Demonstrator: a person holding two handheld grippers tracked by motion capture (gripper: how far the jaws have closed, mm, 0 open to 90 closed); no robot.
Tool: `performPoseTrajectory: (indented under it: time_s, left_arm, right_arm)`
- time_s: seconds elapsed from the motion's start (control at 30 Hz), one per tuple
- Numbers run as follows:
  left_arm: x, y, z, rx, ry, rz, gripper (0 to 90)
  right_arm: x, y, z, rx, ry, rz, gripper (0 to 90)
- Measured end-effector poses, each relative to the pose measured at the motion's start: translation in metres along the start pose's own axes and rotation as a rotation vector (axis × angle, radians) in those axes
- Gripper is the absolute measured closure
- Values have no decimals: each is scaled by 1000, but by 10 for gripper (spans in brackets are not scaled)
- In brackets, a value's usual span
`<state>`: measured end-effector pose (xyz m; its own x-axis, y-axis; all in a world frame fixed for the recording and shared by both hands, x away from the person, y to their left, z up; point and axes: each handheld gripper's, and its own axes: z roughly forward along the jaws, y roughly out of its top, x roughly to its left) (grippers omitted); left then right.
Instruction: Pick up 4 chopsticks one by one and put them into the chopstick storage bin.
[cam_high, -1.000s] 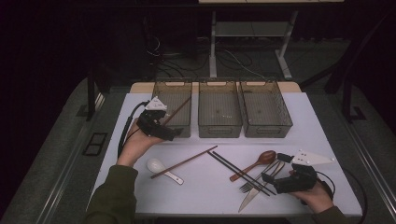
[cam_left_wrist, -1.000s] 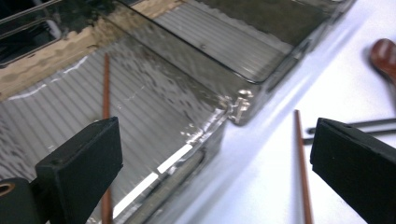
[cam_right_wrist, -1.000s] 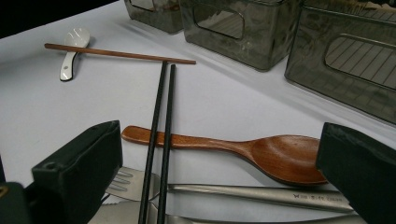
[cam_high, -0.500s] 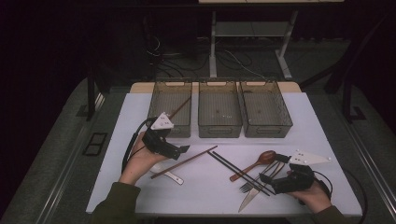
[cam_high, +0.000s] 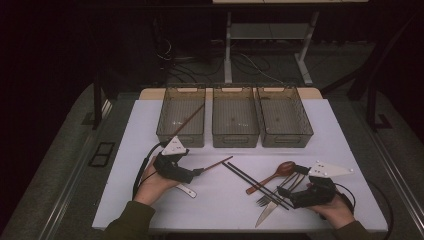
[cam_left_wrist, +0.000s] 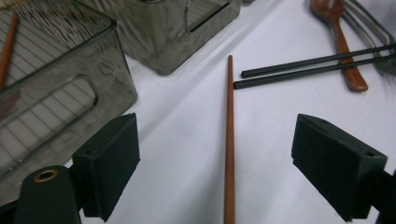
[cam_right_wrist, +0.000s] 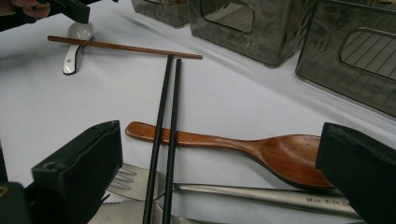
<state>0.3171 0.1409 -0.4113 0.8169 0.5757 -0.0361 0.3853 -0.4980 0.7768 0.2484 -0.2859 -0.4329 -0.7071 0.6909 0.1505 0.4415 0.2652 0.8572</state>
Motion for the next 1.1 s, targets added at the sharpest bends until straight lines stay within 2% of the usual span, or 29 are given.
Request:
performPoseTrajectory:
  time_s: [0.07,0.17,0.2,0.23,0.3,0.33,0.4,0.47,0.57,0.8,1.1]
  left_arm:
    - [-2,-1,2,8,-10,5,225]
    - [-6,-4,3,11,-30,-5,264]
    - [-7,-5,4,21,-33,3,316]
    - [-7,-6,4,26,-33,13,316]
    - [-8,-7,4,19,-36,5,403]
    - [-8,-7,4,23,-37,4,403]
    - [-8,-8,5,38,-32,9,462]
    - [-6,-9,8,54,-51,-4,538]
    - [-6,-11,12,95,-52,1,582]
    - [-5,-14,19,156,-49,7,660]
    - [-6,-15,27,200,-46,15,762]
  right_arm:
    - [0,0,0,1,-1,-1,9]
    - [0,0,0,0,-1,0,9]
    - [0,0,0,-2,-5,-1,9]
    - [0,0,0,-2,-5,-1,9]
    - [-1,0,0,-1,-5,0,9]
    - [-1,0,0,-1,-5,0,9]
    - [-1,0,0,0,-5,-1,9]
    - [0,0,0,-1,-3,-1,9]
    - [0,0,1,3,-2,-3,9]
    - [0,0,1,3,-2,-4,9]
    - [0,0,0,3,-1,-4,9]
